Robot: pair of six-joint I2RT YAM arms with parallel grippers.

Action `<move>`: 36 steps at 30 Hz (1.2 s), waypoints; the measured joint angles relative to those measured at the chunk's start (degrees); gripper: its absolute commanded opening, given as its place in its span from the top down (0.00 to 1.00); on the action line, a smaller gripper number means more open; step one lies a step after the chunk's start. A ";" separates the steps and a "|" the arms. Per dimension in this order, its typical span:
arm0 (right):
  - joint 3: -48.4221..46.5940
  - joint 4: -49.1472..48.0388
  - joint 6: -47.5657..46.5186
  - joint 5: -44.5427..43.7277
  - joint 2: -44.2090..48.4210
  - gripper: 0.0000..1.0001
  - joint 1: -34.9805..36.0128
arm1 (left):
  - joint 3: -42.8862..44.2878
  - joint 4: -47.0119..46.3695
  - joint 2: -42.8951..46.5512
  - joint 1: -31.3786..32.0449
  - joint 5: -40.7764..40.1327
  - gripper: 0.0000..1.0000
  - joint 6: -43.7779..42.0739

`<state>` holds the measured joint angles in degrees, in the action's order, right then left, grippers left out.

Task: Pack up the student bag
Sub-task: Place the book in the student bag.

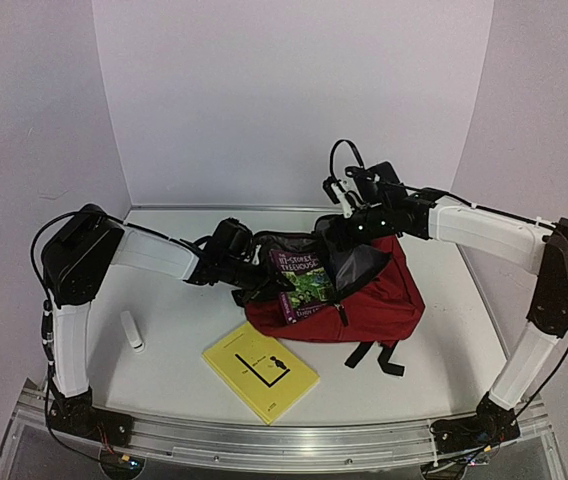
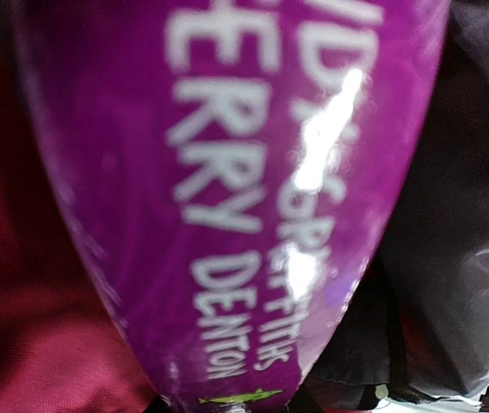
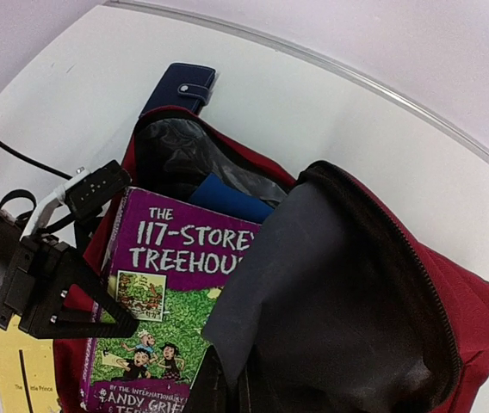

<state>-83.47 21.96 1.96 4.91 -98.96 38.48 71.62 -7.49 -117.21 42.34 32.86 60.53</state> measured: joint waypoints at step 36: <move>4.06 1.90 -11.66 9.03 0.39 1.00 0.46 | 16.88 42.16 13.04 3.30 -25.17 0.00 -34.55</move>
<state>-79.41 23.86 -9.70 13.95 -98.56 38.94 88.51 34.67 -104.17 45.65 7.69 25.98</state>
